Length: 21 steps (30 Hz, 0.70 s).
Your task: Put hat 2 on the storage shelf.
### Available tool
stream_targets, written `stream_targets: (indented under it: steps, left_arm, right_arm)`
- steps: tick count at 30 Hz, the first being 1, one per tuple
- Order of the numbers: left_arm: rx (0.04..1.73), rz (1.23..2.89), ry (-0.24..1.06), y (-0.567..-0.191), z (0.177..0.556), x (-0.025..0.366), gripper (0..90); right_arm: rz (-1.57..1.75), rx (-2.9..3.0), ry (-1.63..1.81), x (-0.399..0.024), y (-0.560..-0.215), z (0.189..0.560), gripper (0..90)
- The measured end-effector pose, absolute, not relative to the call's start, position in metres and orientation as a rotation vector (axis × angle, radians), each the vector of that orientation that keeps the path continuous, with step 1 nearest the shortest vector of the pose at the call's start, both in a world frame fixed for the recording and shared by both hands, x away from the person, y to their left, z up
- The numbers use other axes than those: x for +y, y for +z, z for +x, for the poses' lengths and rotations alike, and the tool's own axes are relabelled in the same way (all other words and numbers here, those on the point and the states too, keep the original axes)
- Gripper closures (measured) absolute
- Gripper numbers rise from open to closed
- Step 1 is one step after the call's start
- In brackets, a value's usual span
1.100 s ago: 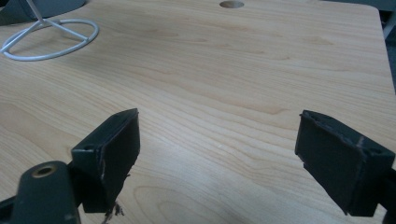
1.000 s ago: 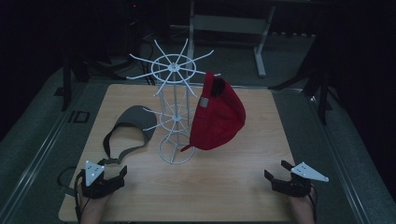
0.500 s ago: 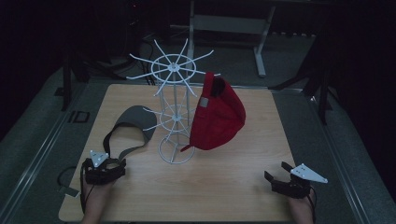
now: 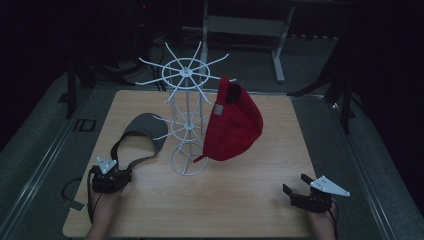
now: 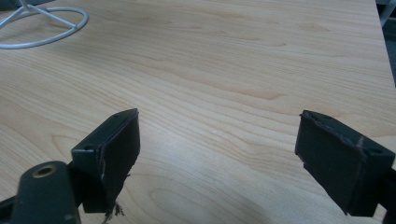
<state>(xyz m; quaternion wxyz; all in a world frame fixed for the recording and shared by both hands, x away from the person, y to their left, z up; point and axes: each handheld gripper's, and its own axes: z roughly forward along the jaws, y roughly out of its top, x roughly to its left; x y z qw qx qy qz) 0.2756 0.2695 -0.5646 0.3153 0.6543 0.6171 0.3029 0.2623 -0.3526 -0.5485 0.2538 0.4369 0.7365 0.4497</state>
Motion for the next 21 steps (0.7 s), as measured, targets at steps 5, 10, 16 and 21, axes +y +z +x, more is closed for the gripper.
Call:
stream_targets:
  steps: [5, 10, 16, 21]
  left_arm:
    - [1.652, 1.728, 0.790, -0.5655, 0.2770, 0.2684, 60.4]
    - [1.671, 1.754, 0.782, -0.5664, 0.2789, 0.2663, 71.2]
    - [1.643, 1.787, 0.756, -0.5661, 0.2783, 0.2664, 82.9]
    - [1.596, 1.797, 0.779, -0.5662, 0.2726, 0.2691, 83.9]
  right_arm:
    - [1.182, 2.001, 1.224, -0.3522, -0.5477, 0.2621, 14.0]
    - [1.184, 1.999, 1.228, -0.3529, -0.5474, 0.2622, 14.1]
    - [1.186, 2.001, 1.229, -0.3528, -0.5467, 0.2622, 14.1]
    - [1.183, 1.998, 1.231, -0.3530, -0.5457, 0.2621, 14.0]
